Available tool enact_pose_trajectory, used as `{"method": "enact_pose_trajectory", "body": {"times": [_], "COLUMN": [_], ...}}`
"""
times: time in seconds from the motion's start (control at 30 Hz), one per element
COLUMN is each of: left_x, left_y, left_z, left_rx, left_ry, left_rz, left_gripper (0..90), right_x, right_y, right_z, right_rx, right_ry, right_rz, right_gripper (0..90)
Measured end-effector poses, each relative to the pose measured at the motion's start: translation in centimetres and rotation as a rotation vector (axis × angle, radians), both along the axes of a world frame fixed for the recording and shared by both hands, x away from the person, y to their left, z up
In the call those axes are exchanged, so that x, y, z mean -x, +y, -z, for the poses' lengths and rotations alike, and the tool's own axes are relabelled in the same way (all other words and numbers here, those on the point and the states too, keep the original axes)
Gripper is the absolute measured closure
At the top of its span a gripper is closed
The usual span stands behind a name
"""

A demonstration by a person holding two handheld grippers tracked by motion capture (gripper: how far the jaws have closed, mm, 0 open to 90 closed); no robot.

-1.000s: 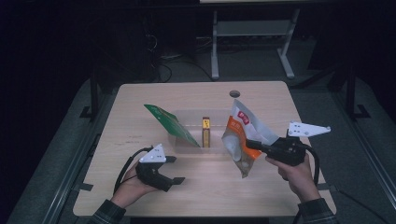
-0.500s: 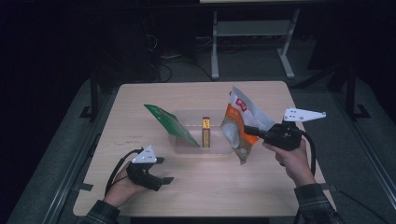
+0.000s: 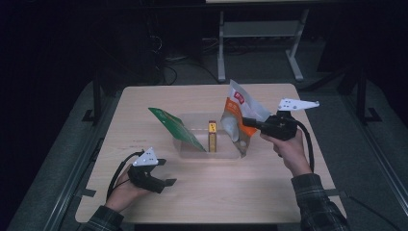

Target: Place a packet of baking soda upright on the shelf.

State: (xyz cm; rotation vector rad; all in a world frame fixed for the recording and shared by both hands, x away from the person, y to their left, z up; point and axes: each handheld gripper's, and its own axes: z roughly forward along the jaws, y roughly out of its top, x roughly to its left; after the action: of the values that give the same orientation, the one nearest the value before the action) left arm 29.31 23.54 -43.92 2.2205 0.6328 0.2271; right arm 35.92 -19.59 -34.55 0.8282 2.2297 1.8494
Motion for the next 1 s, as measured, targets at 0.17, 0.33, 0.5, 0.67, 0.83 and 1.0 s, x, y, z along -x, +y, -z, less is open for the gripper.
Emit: {"method": "enact_pose_trajectory", "body": {"times": [0.17, 0.33, 0.5, 0.67, 0.83, 1.0], "left_x": [0.0, 0.0, 0.0, 0.0, 0.0, 0.0], "left_y": [0.0, 0.1, 0.1, 0.1, 0.1, 0.0], "left_z": [0.0, 0.1, 0.1, 0.1, 0.2, 0.2], "left_rx": [0.008, 0.005, 0.004, 0.008, 0.002, 0.004], "left_ry": [0.004, 0.008, 0.003, 0.009, 0.012, 0.014], "left_rz": [-0.005, -0.007, -0.006, -0.006, 0.001, 0.002], "left_gripper": [15.9, 15.9, 15.9, 15.9, 15.9, 15.9], "right_x": [-1.1, -2.0, -2.8, -3.3, -3.5, -3.6], "right_y": [0.8, 1.3, 1.6, 1.5, 1.5, 1.4], "right_z": [0.4, 0.5, 0.6, 1.0, 1.7, 2.5], "right_rx": [0.003, 0.014, 0.020, 0.016, 0.028, 0.047], "right_ry": [0.008, 0.006, 0.007, 0.015, 0.027, 0.041], "right_rz": [0.007, 0.016, 0.036, 0.048, 0.055, 0.060], "right_gripper": [89.9, 89.9, 89.9, 89.9, 89.9, 89.9]}}
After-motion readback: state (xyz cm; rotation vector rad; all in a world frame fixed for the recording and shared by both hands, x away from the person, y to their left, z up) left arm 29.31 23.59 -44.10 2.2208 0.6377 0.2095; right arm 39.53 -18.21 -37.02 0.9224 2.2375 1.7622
